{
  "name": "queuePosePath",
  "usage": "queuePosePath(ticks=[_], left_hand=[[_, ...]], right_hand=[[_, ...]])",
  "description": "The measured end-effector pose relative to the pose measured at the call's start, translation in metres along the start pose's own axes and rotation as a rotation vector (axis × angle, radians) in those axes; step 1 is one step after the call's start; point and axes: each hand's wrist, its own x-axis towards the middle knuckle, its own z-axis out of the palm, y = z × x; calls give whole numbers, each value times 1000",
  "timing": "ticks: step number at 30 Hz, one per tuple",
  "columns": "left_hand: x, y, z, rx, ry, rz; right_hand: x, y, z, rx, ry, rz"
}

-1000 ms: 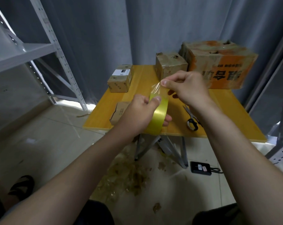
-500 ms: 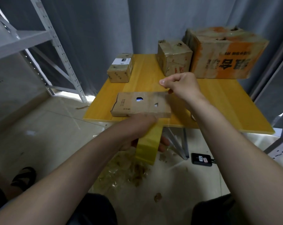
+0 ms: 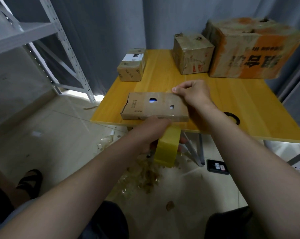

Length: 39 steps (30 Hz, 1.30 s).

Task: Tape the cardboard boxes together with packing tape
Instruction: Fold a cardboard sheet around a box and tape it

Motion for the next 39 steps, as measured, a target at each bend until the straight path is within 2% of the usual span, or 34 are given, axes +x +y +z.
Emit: queuePosePath(ticks=[5,12,17,21,24,29,33,39], left_hand=[[3,0,-3,-13,-30,17],[6,-1,-9,-11,-47,8],[7,-1,-6,-21,-38,-4],[10,-3,-7,0,-39,-14],[15,-8,-8,39,-23,-18],[15,-10,-8,15,-28,11],[10,-9,-9,19,-25,18],[-1,-12,-15,69,-82,-12]], right_hand=[[-3,2,3,-52,46,-27],[-4,-6,-2,14,89,-57],[-18,-2,1,-157,92,-102],[-19,-10,-9,-417,83,-221],[-24,-20,-12,-425,-7,-357],[-38,-25,-1,-668,-468,-315],[-43,-21,7,-888,-502,-287],[-60,-22,10,-887,-513,-253]])
